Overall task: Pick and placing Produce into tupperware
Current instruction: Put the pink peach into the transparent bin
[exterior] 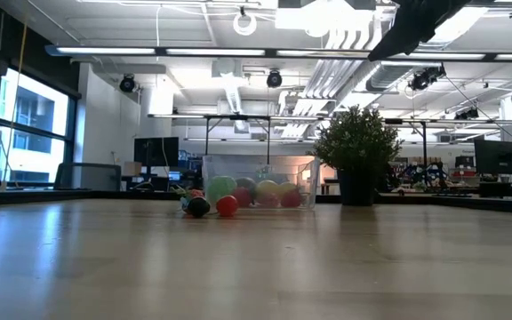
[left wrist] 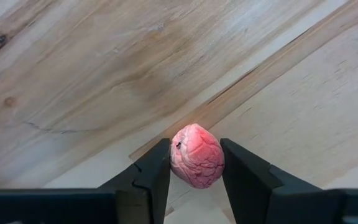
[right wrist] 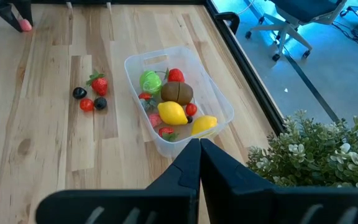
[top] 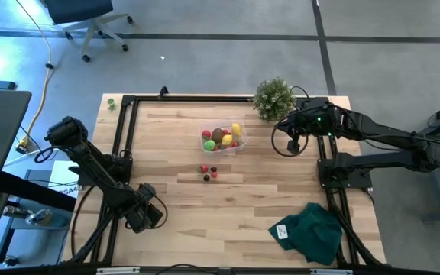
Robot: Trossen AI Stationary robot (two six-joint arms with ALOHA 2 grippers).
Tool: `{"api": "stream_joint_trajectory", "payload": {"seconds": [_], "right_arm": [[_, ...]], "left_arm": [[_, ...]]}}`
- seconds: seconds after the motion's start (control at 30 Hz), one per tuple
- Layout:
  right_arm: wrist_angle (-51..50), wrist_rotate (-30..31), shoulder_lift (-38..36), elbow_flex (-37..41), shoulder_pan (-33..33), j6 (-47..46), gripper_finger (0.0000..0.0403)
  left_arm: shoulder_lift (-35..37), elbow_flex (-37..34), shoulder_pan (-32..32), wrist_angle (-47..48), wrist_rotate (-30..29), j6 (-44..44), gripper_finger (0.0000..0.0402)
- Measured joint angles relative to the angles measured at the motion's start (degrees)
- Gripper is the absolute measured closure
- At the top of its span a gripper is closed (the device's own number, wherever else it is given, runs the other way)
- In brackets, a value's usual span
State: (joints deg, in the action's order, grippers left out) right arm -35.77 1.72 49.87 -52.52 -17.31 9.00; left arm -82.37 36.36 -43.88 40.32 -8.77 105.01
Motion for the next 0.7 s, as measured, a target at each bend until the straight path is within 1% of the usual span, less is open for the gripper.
{"api": "stream_joint_trajectory", "payload": {"seconds": [0.17,0.37,0.5,0.7], "right_arm": [[0.0,0.0,-0.01,0.01,-0.01,0.01,0.0402],[0.0,0.0,0.0,-0.01,0.0,0.01,0.0402],[0.0,0.0,-0.02,0.01,0.01,0.01,0.0402],[0.0,0.0,-0.02,0.01,0.01,-0.01,0.0402]], "left_arm": [[-0.04,0.08,-0.02,-0.24,-1.5,0.0,0.0279],[-0.09,1.42,0.0,-0.17,-7.55,-0.86,0.0279],[-0.09,2.97,0.0,-0.17,-15.17,-3.26,0.0279],[-0.09,5.89,0.04,-0.01,-30.42,-9.36,0.0279]]}}
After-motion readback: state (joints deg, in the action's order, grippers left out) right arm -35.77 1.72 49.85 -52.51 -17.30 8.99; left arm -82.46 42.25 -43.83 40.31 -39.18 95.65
